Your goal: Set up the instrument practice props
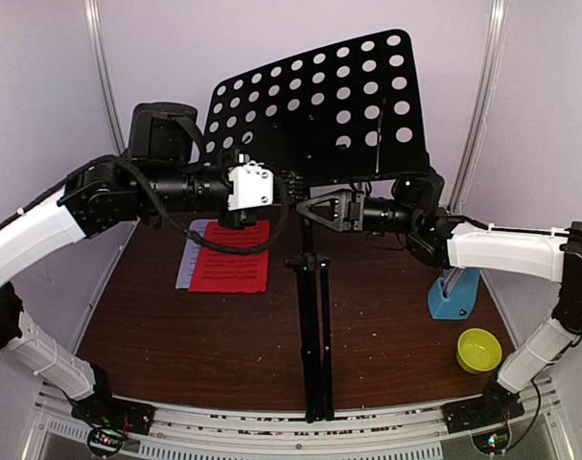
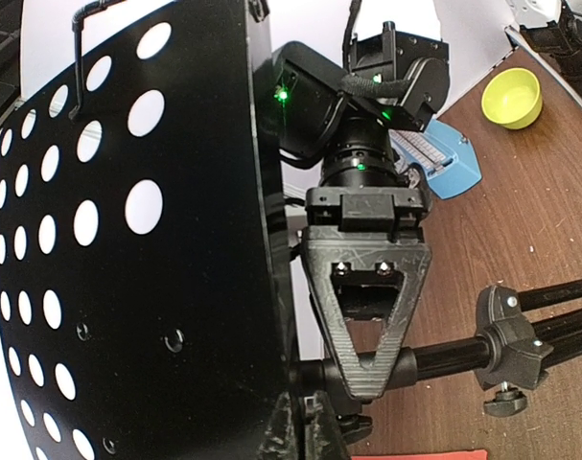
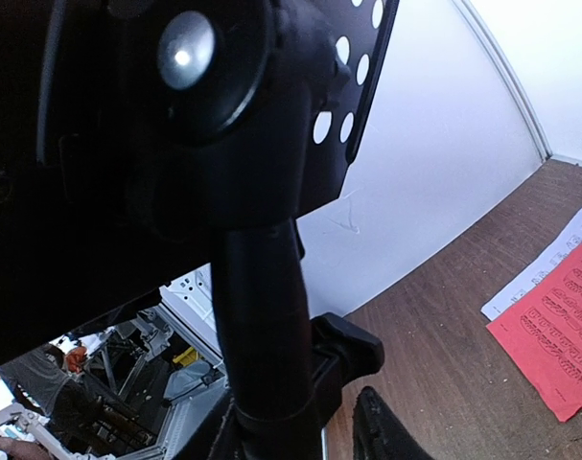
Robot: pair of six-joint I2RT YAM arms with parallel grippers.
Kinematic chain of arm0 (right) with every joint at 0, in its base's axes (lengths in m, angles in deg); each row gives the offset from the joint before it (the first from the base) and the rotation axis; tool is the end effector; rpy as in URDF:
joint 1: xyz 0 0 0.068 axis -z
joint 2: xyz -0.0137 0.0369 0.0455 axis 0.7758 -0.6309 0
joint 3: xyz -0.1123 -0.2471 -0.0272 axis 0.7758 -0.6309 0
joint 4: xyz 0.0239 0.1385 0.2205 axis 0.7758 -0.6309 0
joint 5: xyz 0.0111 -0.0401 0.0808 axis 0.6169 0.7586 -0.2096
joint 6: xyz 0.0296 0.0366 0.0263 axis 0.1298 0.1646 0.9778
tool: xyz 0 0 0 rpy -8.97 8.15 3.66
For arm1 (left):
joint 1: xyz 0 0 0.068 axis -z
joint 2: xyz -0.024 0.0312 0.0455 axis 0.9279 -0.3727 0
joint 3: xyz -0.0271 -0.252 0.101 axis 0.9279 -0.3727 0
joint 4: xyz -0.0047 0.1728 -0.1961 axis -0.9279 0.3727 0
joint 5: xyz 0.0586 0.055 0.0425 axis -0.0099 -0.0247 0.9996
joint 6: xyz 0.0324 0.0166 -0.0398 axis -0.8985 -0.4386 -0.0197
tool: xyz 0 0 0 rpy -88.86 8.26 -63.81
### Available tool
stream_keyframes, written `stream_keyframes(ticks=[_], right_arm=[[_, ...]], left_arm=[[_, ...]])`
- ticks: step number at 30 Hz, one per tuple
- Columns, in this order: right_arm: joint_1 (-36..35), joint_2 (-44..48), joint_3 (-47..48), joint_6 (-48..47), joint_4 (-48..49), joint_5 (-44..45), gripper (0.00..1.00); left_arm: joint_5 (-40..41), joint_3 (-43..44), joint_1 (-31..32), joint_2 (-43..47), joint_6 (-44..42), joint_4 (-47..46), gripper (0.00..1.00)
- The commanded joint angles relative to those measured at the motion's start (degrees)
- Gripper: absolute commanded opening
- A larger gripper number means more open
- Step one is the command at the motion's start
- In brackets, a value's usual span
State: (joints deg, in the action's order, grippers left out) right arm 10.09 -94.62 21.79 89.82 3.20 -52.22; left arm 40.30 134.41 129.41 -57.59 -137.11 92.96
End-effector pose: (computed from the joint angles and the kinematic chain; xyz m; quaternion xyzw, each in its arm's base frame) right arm 0.2507 0.2537 0.3392 -0.3214 0.5940 0.6687 0.3109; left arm 0.1468 -0.2704 0.4557 0.6748 0.4133 -0.0494 0.6095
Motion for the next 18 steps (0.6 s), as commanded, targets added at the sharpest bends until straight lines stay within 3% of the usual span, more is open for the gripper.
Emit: stream_keyframes(ticks=[1, 5, 11, 16, 17, 18], right_arm=[[-0.7, 0.6, 0.8, 0.8, -1.2, 1.2, 0.34], [-0.7, 0.3, 0.1, 4.5, 4.0, -0.1, 0.26], [-0.7, -2.1, -0.2, 11.6, 11.9, -1.7, 0.02], [-0.2, -1.5, -0.1, 12.6, 14.2, -0.8, 0.0], [0.1, -0.9, -0.1, 12.0, 13.9, -0.1, 0.0], [0.5, -0.3, 0.1, 10.9, 13.2, 0.3, 0.0]], left_arm=[[0.3, 2.8, 0.8, 2.5, -7.9, -16.4, 0.0], [0.5, 2.4, 0.9, 2.7, -8.2, -17.1, 0.0], [0.6, 1.4, 0.9, 3.1, -8.4, -18.3, 0.0], [2.0, 1.1, 1.0, 3.2, -8.8, -18.7, 0.0], [2.4, 0.8, 1.0, 3.3, -8.7, -18.9, 0.02], [2.9, 0.5, 1.0, 3.4, -8.6, -19.2, 0.14]])
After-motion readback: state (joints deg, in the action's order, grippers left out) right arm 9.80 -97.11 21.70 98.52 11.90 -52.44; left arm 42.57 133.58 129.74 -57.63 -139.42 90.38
